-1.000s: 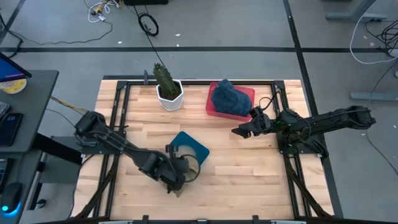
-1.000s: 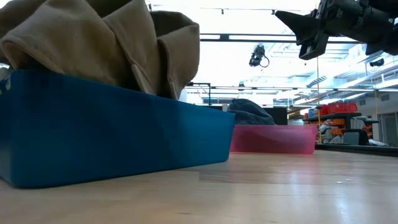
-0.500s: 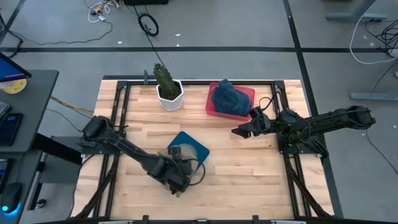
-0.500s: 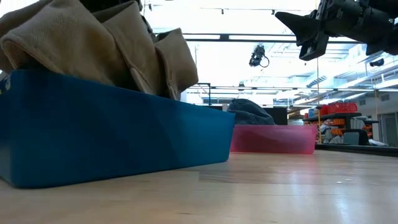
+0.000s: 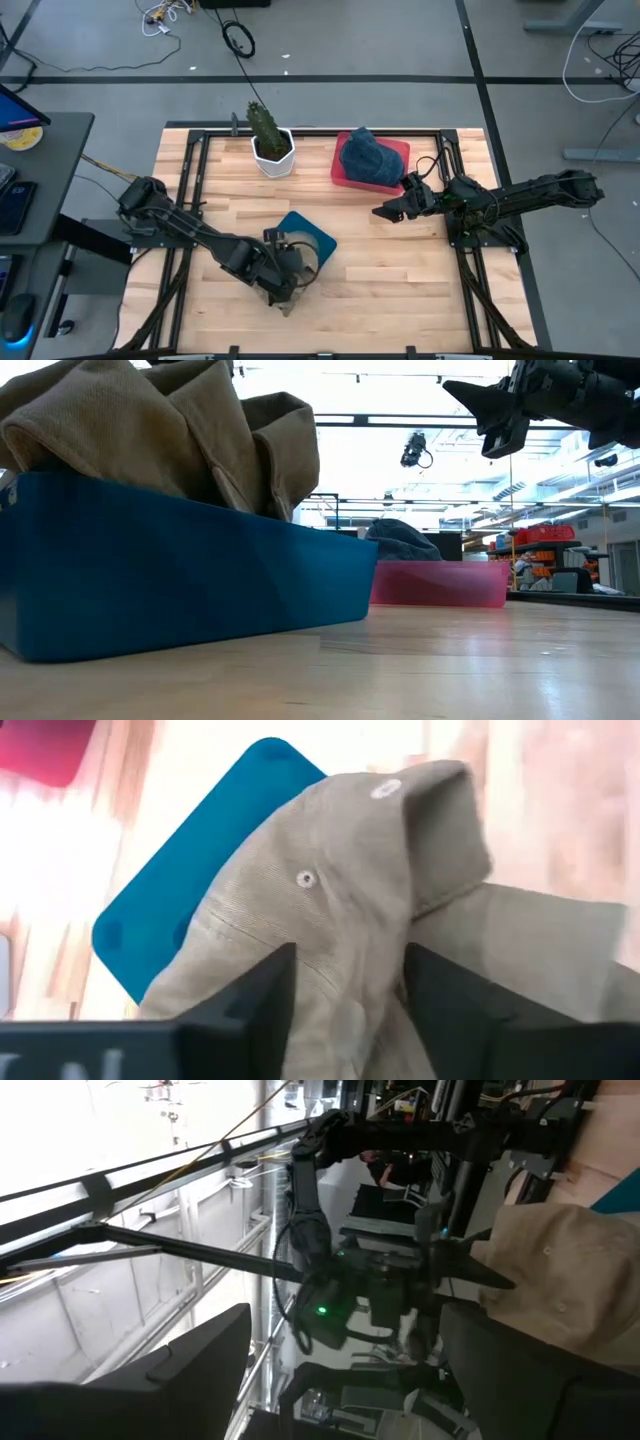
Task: Pick & Place hat
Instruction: Put the brown cap into the blue bin, then return to Home Position
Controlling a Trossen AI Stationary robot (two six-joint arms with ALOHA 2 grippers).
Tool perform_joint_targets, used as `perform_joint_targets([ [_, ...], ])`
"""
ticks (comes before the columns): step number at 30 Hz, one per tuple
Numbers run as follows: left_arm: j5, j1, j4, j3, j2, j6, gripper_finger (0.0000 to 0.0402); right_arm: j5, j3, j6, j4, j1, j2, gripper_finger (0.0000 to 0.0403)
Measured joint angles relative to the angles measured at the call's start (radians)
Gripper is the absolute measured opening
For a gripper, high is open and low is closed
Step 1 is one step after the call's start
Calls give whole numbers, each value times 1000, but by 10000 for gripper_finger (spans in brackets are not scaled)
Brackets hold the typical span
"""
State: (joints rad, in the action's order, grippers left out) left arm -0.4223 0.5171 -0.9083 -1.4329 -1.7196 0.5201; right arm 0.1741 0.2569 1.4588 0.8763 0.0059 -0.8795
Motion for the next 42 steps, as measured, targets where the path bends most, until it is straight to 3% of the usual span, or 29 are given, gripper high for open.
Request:
perform_joint_targets([
  [8, 27, -3, -11, 0, 75, 6, 272, 2, 0, -9, -3, -1, 0, 327],
  [15, -21, -31, -10, -1, 172, 95, 270, 10, 0, -28, 6, -5, 9, 327],
  [18, -88, -34, 6, 0, 220, 116, 255, 8, 1, -40, -2, -5, 27, 324],
  [21, -193, -33, 34, -1, 264, 116, 235, 10, 56, -97, -126, -5, 37, 309],
  [25, -293, -34, 49, -1, 320, 99, 206, 70, 225, -263, -450, -5, 36, 273],
  [30, -340, -34, 129, -1, 366, 12, 166, 78, 468, -542, -846, -5, 36, 219],
  [35, -379, -34, 235, -1, 375, -76, 115, 42, 660, -807, -1118, -5, 37, 152],
  [42, -395, -45, 265, 1, 351, -87, 16, 31, 790, -1037, -1427, -5, 48, 12],
])
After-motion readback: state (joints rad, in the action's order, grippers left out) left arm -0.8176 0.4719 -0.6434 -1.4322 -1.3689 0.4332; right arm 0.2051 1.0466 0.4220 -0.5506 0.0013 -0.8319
